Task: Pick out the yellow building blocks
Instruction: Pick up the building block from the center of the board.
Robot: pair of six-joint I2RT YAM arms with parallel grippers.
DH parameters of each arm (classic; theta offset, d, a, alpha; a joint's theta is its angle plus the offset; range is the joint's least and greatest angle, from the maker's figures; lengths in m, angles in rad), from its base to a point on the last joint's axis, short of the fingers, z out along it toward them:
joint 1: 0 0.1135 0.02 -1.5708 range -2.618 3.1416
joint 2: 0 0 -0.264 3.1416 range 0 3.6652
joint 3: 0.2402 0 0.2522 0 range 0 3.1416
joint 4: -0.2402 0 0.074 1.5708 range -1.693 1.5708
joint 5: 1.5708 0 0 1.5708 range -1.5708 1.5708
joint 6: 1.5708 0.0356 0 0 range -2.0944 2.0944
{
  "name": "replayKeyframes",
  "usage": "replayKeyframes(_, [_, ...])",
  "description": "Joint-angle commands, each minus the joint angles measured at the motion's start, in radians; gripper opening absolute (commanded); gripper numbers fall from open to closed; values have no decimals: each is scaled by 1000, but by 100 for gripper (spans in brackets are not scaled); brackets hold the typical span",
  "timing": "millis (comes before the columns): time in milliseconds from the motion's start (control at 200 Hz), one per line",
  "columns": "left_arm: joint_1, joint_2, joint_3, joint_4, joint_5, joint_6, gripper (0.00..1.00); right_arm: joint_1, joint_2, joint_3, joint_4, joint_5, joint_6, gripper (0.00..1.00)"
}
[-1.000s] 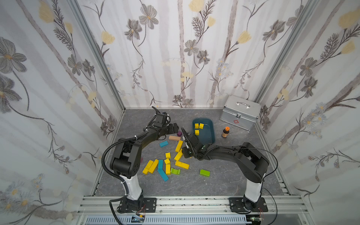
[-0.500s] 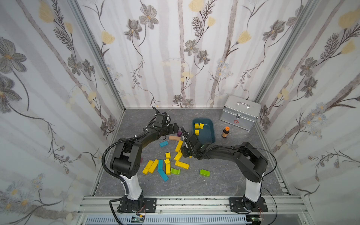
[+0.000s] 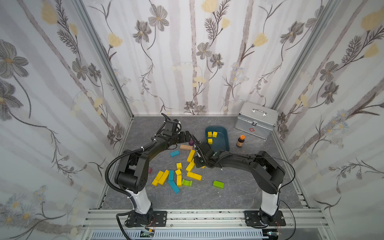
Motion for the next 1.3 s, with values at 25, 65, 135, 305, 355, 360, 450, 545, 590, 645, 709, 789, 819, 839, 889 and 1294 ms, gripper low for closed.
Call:
replayKeyframes(25, [7, -58, -43, -118, 41, -14, 96, -4, 3, 12, -29, 1, -40, 50])
replayKeyframes(65, [8, -82, -67, -141, 56, -7, 96, -6, 4, 11, -31, -1, -49, 50])
replayKeyframes(135, [8, -131, -111, -189, 67, -6, 96, -10, 9, 11, -38, -14, -67, 50])
replayKeyframes(305, [8, -281, -218, -249, 87, 23, 96, -18, 12, 0, -49, -3, -98, 48])
replayKeyframes(355, [7, -331, -248, -254, 88, 44, 96, -20, 11, -5, -47, -2, -106, 48])
replayKeyframes(360, [7, -336, -252, -254, 89, 46, 96, -20, 12, -5, -46, -1, -107, 47])
replayKeyframes(450, [7, -403, -289, -258, 135, 108, 96, -20, 16, -17, -39, -2, -118, 46])
replayKeyframes(545, [6, -442, -305, -284, 190, 191, 95, -18, 25, -24, -46, -6, -118, 46])
replayKeyframes(590, [5, -456, -307, -305, 189, 224, 94, -18, 26, -28, -49, -11, -115, 46])
replayKeyframes(645, [1, -476, -321, -313, 188, 260, 94, -17, 25, -32, -46, -12, -113, 46])
replayKeyframes(709, [-8, -492, -347, -299, 177, 294, 94, -17, 25, -31, -51, -18, -113, 46])
replayKeyframes(789, [-24, -530, -368, -285, 124, 308, 94, -17, 27, -28, -55, -28, -116, 47])
replayKeyframes(819, [-27, -540, -374, -281, 112, 313, 94, -16, 28, -28, -56, -30, -118, 47])
replayKeyframes(839, [-29, -546, -378, -278, 106, 318, 94, -17, 28, -28, -56, -32, -119, 47])
replayKeyframes(889, [-33, -561, -388, -273, 97, 333, 95, -16, 28, -28, -59, -38, -121, 48])
replayKeyframes(1294, [-40, -615, -401, -252, 49, 382, 97, -16, 30, -24, -69, -92, -137, 49])
